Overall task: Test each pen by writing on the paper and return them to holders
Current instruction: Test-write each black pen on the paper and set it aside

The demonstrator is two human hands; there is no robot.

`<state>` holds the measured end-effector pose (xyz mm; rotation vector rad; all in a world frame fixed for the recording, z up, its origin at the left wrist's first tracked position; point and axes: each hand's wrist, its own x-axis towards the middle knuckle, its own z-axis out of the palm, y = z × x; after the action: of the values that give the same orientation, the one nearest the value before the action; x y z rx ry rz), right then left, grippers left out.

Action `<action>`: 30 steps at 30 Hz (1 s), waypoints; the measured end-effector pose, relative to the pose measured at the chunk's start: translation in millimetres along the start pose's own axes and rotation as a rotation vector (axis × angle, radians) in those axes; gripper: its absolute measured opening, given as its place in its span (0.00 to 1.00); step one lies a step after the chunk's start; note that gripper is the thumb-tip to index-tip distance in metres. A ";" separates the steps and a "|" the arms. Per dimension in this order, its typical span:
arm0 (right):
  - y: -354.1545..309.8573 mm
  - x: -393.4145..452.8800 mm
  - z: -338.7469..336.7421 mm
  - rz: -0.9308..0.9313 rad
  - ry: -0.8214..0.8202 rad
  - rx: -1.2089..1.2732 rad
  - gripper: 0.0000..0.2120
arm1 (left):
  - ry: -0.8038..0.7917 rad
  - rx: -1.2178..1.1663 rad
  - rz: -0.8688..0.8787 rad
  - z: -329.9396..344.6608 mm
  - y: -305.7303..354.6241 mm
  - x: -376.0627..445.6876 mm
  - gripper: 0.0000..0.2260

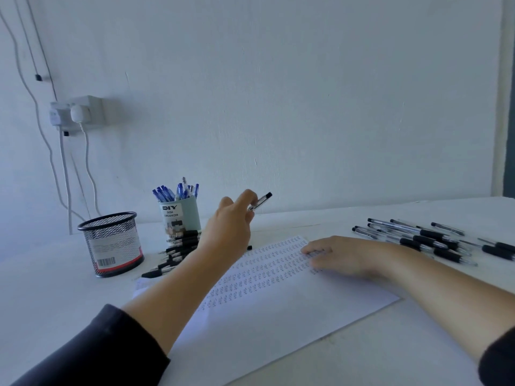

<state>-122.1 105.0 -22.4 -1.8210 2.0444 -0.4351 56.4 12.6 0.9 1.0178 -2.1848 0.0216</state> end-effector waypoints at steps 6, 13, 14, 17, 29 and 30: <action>3.5 1.5 1.1 -0.001 0.003 0.016 0.21 | -0.060 0.151 -0.034 4.8 11.0 -9.9 0.07; 3.0 0.3 0.6 -0.004 0.004 0.028 0.22 | -0.022 0.291 -0.052 5.4 14.9 -13.5 0.24; 2.5 -0.1 0.3 -0.004 0.003 0.025 0.22 | -0.007 0.288 -0.054 5.5 15.4 -13.6 0.25; 1.9 -1.6 0.0 -0.008 -0.004 0.023 0.22 | 0.026 0.269 -0.060 3.7 18.9 -14.4 0.24; 3.1 -0.9 -0.1 -0.002 0.001 0.027 0.21 | 0.041 0.320 0.068 3.5 18.7 -16.7 0.19; 3.8 -1.1 0.1 0.000 0.010 0.034 0.21 | 0.022 0.282 0.097 5.5 16.6 -16.1 0.16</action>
<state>-125.3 106.6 -24.1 -1.8031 2.0310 -0.4764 48.9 33.0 -8.6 1.0555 -2.2515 0.3935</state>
